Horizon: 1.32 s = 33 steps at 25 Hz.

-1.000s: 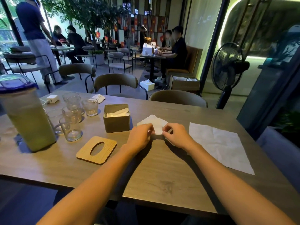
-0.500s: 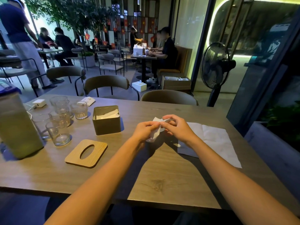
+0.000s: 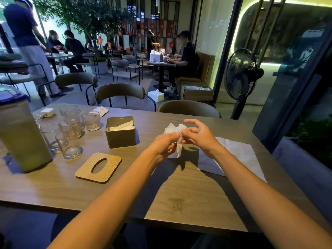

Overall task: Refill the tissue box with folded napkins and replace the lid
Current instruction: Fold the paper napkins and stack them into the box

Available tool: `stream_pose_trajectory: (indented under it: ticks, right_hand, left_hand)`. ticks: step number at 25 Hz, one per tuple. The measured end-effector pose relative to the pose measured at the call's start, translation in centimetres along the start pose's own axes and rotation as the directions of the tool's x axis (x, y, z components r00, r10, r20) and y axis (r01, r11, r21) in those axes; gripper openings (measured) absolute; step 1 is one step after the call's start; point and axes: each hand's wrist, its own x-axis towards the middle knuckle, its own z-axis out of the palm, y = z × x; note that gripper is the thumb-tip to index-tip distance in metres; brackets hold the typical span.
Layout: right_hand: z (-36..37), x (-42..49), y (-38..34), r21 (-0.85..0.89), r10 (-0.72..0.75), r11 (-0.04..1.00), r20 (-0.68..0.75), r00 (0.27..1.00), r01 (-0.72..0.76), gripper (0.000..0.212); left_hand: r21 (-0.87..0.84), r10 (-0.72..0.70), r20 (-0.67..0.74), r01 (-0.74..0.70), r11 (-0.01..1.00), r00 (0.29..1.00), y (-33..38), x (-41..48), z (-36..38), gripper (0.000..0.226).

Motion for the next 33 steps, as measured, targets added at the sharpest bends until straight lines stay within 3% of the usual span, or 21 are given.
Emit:
stream_pose_trajectory:
  ticks: [6,14,18,21,26,33]
  right_hand:
    - [0.3,-0.3,-1.1,0.012,-0.073,0.997,-0.006,0.997,0.073,0.046]
    - [0.0,-0.5,-3.0,0.021,-0.082,0.996,-0.025,0.996,0.082,0.050]
    - [-0.3,-0.4,-3.0,0.021,-0.076,0.997,-0.034,0.997,0.077,0.048]
    - [-0.6,-0.5,-3.3,0.023,-0.063,0.998,-0.048,0.997,0.064,0.044]
    - [-1.7,-0.3,-3.8,-0.042,-0.092,0.995,-0.122,0.988,0.088,0.018]
    - [-2.9,0.0,-4.7,-0.148,-0.152,0.982,-0.251,0.956,0.117,0.024]
  left_hand:
    - [0.000,0.055,-0.007,-0.055,0.998,0.998,1.6,-0.9,0.1,0.033]
    - [0.076,0.159,0.005,-0.159,0.984,0.987,2.7,-1.8,0.7,0.016]
    - [0.114,0.285,-0.078,-0.275,0.955,0.955,3.2,-1.9,0.9,0.012]
    - [0.122,0.387,-0.135,-0.373,0.920,0.912,3.8,-1.9,0.4,0.015]
    - [0.278,0.608,-0.143,-0.558,0.782,0.781,5.2,-2.4,-0.3,0.017]
    - [0.528,0.778,-0.106,-0.628,0.572,0.619,7.0,-2.9,-1.7,0.023]
